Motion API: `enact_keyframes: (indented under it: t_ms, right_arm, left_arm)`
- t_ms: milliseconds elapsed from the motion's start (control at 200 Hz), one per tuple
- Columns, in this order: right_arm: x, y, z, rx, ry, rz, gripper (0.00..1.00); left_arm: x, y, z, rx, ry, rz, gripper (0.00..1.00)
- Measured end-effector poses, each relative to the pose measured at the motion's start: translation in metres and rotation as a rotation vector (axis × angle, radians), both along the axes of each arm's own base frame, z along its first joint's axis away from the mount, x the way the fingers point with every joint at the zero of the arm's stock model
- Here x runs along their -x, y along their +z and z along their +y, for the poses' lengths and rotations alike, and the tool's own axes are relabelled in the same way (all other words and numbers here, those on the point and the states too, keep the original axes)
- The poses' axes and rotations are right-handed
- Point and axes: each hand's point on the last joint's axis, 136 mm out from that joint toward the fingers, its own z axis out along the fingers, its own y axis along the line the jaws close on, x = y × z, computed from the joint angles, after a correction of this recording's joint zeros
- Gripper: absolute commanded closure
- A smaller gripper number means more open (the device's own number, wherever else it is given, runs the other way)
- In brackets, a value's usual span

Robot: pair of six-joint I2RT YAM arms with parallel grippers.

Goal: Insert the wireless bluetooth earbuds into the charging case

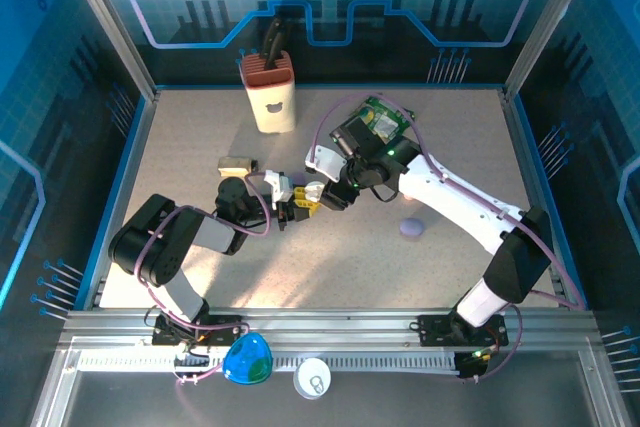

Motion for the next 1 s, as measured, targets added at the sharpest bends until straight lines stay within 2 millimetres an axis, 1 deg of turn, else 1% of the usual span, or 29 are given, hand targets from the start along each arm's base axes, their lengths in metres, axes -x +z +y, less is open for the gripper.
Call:
enact_keyframes:
  t_ms: [460, 715, 1000]
  right_arm:
    - [0.004, -0.003, 0.007, -0.02, 0.024, 0.031, 0.43]
    - [0.0, 0.005, 0.015, -0.05, 0.035, 0.02, 0.43]
    - [-0.003, 0.001, 0.021, -0.053, 0.043, 0.033, 0.43]
  left_arm:
    - [0.0, 0.001, 0.0, 0.002, 0.0, 0.002, 0.88]
    - [0.0, 0.001, 0.0, 0.002, 0.0, 0.001, 0.88]
    - [0.0, 0.0, 0.0, 0.001, 0.0, 0.005, 0.88]
